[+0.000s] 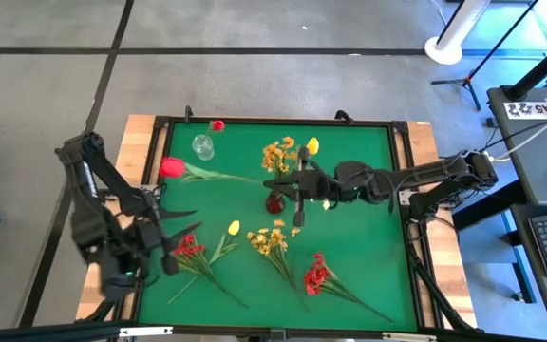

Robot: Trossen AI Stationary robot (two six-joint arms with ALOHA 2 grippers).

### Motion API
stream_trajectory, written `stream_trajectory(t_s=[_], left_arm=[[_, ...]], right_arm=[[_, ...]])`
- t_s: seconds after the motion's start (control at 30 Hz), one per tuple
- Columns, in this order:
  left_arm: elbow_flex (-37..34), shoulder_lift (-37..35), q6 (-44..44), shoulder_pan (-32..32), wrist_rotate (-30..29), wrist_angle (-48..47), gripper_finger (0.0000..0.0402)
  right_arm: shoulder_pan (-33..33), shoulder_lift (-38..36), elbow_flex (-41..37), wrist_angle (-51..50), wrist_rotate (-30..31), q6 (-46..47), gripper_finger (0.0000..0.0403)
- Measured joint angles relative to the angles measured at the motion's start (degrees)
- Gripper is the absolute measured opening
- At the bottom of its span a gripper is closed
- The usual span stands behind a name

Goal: Sort flowers into vase by color
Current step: Put the red flower into the transparent vase

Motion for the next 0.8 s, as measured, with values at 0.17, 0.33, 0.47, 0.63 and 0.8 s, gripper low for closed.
stream_trajectory(t_s=[0.17,0.33,0.47,0.63,0.8], left_arm=[[-7.9,0.0,-11.3,5.7,0.5,0.1,0.0128],[-14.6,-0.1,-18.4,9.8,3.3,2.5,0.0128],[-19.0,-0.1,-16.5,11.0,5.3,11.9,0.0127],[-25.6,-0.1,-4.1,12.2,13.5,32.3,0.0113],[-34.9,-0.1,16.1,15.5,26.6,64.3,0.0095]], right_arm=[[0.2,0.0,0.0,0.1,-1.1,0.0,0.0],[0.2,0.0,0.0,0.0,-2.0,-0.2,0.0],[0.2,0.0,0.0,-0.5,-2.0,-0.2,0.0],[0.2,0.0,0.0,-0.9,-2.0,-0.6,0.0],[0.2,0.0,0.0,-0.9,-2.9,-0.6,0.0]])
